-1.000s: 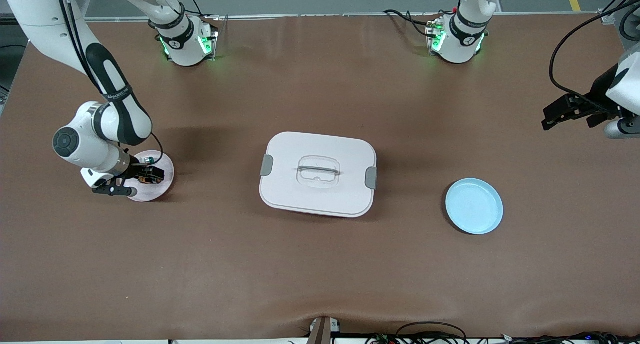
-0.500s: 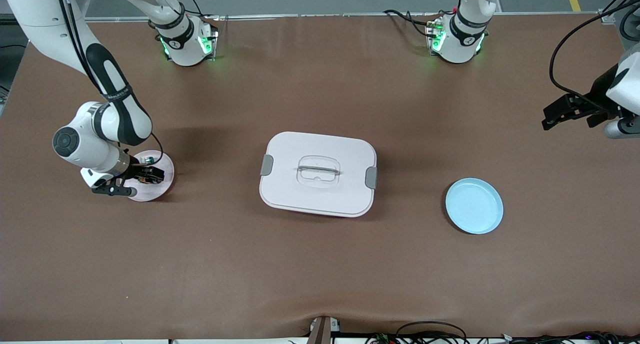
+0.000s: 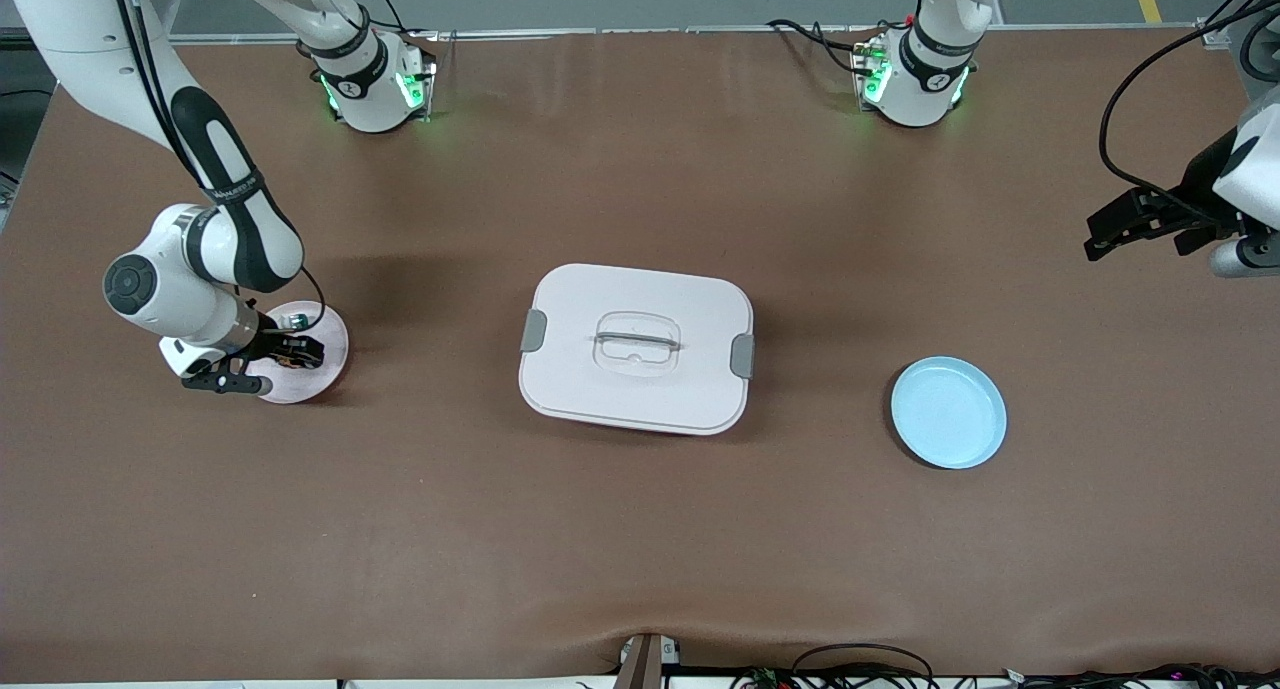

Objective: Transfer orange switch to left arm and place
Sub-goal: 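Close the right gripper on the black-and-orange switch, then lift the switch with the right gripper while the left gripper approaches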

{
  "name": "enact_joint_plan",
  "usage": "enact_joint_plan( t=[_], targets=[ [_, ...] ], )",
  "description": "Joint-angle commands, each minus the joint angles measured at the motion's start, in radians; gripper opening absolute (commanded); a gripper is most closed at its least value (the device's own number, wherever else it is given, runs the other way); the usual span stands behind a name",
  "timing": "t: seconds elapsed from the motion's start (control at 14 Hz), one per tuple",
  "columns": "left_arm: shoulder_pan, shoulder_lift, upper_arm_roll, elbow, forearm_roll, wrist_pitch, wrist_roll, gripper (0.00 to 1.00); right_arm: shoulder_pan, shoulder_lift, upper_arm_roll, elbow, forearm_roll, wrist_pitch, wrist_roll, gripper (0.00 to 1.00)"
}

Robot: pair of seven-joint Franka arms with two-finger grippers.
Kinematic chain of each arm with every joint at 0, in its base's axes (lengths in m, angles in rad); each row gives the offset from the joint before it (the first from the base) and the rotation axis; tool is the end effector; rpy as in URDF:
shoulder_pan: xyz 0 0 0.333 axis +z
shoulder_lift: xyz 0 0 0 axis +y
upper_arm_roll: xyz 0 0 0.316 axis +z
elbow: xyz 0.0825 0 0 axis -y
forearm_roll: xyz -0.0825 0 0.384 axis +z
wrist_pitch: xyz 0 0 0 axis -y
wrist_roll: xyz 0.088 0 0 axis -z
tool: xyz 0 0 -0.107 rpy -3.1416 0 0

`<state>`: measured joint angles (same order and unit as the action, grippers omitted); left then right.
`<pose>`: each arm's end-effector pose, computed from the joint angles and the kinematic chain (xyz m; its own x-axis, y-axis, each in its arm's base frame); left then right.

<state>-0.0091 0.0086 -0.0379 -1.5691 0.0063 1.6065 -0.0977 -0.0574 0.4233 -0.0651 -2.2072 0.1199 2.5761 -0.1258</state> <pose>0.5602 -0.0256 0.6237 0.9983 0.0505 0.0292 0.0506 -0.9987 -0.0031 0.5424 -0.0698 0.1815 0.9944 -0.0934 -0.0494 -0.0954 -0.9947 -0.0385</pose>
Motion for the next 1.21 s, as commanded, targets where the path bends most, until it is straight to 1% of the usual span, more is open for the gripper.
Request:
enact_joint_plan(
  t=[0.0, 0.14, 0.21, 0.43, 0.57, 0.71, 0.93, 1.07, 1.14],
  targets=[
    [-0.012, 0.010, 0.004, 0.072, -0.022, -0.022, 0.001, 1.00, -0.001, -0.001, 0.004, 0.038, 0.035, -0.054, -0.008, 0.00],
    [-0.014, 0.001, 0.000, 0.075, -0.063, -0.022, 0.001, 1.00, -0.002, -0.008, 0.004, 0.101, 0.055, -0.173, -0.006, 0.00],
    [-0.009, -0.004, -0.014, 0.075, -0.084, -0.023, 0.001, 1.00, -0.004, -0.011, 0.002, 0.139, 0.073, -0.241, -0.005, 0.00],
    [-0.008, -0.010, -0.019, 0.112, -0.207, -0.026, 0.003, 1.00, -0.006, -0.015, 0.002, 0.251, 0.119, -0.437, 0.018, 0.00],
    [-0.008, -0.015, -0.020, 0.113, -0.279, -0.028, 0.007, 1.00, 0.002, -0.023, 0.004, 0.320, 0.133, -0.551, 0.107, 0.00],
    [-0.009, -0.016, -0.022, 0.113, -0.375, -0.031, 0.010, 1.00, 0.030, -0.028, 0.007, 0.385, 0.159, -0.657, 0.214, 0.00],
    [-0.015, -0.010, -0.030, 0.113, -0.527, -0.030, 0.001, 1.00, 0.056, -0.029, 0.007, 0.466, 0.262, -0.790, 0.325, 0.00],
    [-0.025, -0.002, -0.083, 0.113, -0.583, 0.004, -0.010, 1.00, 0.068, -0.028, 0.007, 0.515, 0.355, -0.849, 0.409, 0.00],
    [-0.023, 0.010, -0.120, 0.109, -0.601, 0.041, -0.010, 1.00, 0.086, -0.028, 0.007, 0.540, 0.380, -0.866, 0.464, 0.00]
  ],
)
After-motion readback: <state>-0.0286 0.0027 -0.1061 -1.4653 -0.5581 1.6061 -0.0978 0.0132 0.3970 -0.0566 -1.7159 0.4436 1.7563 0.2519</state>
